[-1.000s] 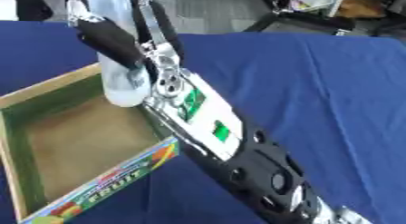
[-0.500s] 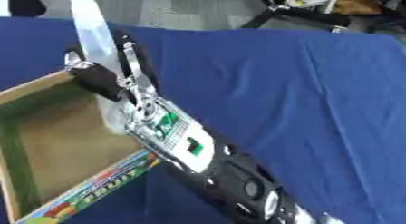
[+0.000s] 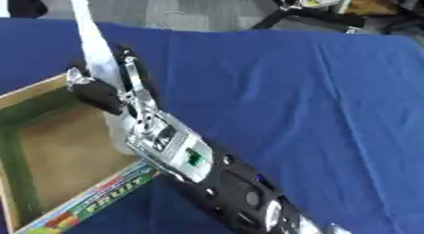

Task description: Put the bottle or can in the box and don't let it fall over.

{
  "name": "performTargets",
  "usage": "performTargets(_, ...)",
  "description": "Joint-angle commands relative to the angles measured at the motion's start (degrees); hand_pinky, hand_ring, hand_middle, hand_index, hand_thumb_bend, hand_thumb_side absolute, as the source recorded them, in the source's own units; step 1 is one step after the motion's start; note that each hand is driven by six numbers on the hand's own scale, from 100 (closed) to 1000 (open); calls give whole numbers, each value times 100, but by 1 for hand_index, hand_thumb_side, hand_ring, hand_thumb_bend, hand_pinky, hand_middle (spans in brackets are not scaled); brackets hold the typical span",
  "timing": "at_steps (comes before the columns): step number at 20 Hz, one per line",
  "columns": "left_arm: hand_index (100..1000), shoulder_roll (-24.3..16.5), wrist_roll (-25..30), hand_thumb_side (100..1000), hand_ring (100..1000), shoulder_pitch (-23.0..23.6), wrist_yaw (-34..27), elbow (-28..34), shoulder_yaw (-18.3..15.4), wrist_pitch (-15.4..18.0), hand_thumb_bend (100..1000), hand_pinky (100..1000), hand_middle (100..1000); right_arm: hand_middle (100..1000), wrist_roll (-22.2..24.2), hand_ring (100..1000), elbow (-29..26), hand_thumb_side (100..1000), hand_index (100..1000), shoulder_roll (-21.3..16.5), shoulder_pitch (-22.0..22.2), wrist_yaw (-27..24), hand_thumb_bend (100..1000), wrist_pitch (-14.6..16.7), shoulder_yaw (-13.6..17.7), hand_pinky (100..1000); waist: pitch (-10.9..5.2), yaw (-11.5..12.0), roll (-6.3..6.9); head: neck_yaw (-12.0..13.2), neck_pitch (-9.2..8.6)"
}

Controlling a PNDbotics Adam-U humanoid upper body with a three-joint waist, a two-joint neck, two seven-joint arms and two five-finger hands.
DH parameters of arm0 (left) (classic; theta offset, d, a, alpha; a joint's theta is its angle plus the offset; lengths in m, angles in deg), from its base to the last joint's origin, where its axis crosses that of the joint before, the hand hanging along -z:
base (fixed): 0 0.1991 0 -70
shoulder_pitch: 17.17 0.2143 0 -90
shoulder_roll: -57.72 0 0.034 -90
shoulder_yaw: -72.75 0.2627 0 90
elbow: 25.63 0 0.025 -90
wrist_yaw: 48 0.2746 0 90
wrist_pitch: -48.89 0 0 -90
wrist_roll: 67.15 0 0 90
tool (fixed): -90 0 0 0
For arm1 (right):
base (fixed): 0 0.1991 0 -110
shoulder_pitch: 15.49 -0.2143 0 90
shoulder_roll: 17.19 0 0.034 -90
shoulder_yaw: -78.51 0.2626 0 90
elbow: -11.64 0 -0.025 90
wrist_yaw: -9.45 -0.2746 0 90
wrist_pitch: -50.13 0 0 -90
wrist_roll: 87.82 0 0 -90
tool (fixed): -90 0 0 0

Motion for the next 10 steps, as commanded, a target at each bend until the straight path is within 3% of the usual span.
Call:
performTargets(1, 805, -122, 27, 648, 1000, -89, 29, 107, 5, 1, 100, 1000, 1000, 1000, -6, 1000, 111, 222, 218, 14, 13, -113, 100, -8, -41, 1000, -84, 4, 51, 6, -28)
performTargets(2, 805, -126, 28, 648, 1000, -86, 29, 107, 4, 1, 100, 1000, 1000, 1000, -13, 1000, 86, 223, 231, 7, 13, -128, 100, -10, -37, 1000, -87, 0, 51, 9, -31)
performTargets(6, 805, -137, 35, 648, 1000, -73, 32, 107, 3, -4, 100, 1000, 1000, 1000, 15, 1000, -96, 259, 419, -46, 6, -182, 100, -62, -31, 1000, -101, -15, 48, 21, -33)
performTargets(9, 805, -155, 57, 647, 1000, -56, 39, 107, 9, -14, 100, 1000, 1000, 1000, 136, 1000, -309, 363, 733, -100, 5, -127, 100, -118, -14, 1000, -116, -35, 41, 40, -24)
performTargets(10, 805, -160, 64, 647, 1000, -50, 41, 107, 11, -18, 100, 1000, 1000, 1000, 204, 1000, -396, 386, 790, -126, 4, -71, 100, -136, -5, 1000, -121, -43, 40, 47, -22)
